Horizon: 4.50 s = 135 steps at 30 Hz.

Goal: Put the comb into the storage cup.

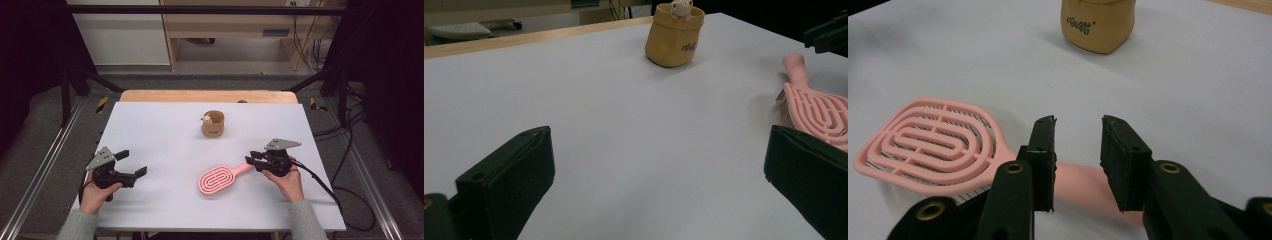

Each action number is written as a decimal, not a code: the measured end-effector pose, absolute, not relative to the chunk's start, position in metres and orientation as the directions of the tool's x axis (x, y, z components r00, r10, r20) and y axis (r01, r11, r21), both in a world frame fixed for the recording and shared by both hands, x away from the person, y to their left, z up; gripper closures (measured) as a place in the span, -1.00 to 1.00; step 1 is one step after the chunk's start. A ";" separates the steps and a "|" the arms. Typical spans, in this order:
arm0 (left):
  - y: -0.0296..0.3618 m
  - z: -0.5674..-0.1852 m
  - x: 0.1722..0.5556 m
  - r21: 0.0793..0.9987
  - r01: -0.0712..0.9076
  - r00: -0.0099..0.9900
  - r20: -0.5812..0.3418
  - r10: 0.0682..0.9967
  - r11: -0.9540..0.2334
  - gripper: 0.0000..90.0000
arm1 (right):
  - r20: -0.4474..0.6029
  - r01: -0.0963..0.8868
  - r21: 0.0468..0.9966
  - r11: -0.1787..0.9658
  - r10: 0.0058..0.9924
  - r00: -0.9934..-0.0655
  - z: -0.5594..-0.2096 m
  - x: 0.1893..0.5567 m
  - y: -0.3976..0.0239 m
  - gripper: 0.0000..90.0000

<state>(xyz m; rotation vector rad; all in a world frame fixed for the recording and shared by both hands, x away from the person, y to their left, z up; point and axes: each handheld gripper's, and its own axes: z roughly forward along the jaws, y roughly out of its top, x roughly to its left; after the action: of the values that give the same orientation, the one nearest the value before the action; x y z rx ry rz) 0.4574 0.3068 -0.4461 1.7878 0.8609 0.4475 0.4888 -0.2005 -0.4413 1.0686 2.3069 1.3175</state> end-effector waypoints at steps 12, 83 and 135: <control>0.307 -0.446 0.458 0.921 0.341 0.671 -0.098 0.735 -0.189 -1.00 | 0.094 0.481 0.798 0.364 0.713 -0.695 -0.443 0.497 -0.192 0.96; 0.308 -0.445 0.457 0.923 0.337 0.666 -0.095 0.740 -0.185 -1.00 | 0.043 0.538 0.671 0.509 0.698 -0.714 -0.459 0.480 -0.195 1.00; 0.307 -0.445 0.456 0.924 0.335 0.664 -0.094 0.742 -0.184 -1.00 | 0.064 0.524 0.686 0.505 0.676 -0.735 -0.459 0.455 -0.195 0.84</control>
<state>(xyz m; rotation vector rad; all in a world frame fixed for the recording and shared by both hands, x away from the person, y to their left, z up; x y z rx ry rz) 0.4564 0.3074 -0.4446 1.7805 0.8643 0.4608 0.4553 -0.1947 -0.4589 1.0256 2.5348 1.0463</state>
